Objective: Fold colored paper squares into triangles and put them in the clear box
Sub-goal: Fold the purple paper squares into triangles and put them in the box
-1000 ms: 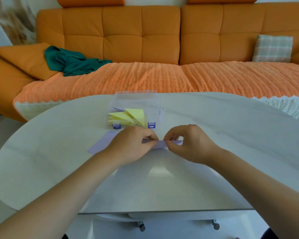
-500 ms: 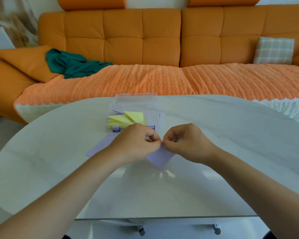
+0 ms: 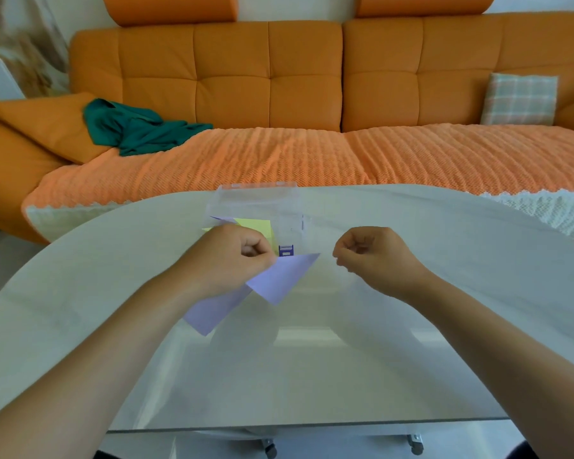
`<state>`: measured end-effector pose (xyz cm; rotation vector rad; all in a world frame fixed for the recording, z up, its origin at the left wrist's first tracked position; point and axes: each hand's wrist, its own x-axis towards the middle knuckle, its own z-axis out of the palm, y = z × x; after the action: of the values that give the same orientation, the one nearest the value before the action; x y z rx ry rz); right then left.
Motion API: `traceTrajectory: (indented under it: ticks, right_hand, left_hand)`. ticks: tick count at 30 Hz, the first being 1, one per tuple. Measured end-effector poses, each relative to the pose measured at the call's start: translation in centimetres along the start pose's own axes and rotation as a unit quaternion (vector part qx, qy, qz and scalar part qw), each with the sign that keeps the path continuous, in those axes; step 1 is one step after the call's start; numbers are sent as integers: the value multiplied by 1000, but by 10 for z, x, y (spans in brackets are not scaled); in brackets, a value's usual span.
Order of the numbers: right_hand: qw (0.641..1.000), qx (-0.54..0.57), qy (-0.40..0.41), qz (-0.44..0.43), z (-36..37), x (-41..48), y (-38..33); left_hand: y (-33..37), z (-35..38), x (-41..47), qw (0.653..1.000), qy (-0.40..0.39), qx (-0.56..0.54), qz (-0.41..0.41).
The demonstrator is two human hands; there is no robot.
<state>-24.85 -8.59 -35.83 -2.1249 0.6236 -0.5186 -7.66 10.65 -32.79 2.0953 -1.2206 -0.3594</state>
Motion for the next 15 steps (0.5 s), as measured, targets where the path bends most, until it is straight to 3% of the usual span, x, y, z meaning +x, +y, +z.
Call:
traceTrajectory:
  ticks: [5, 15]
  right_hand:
    - [996, 25, -59, -61, 17, -5, -13]
    - [994, -39, -55, -84, 29, -7, -18]
  left_hand:
    - [8, 13, -1, 1000, -16, -5, 1]
    - [20, 27, -2, 995, 13, 96, 9]
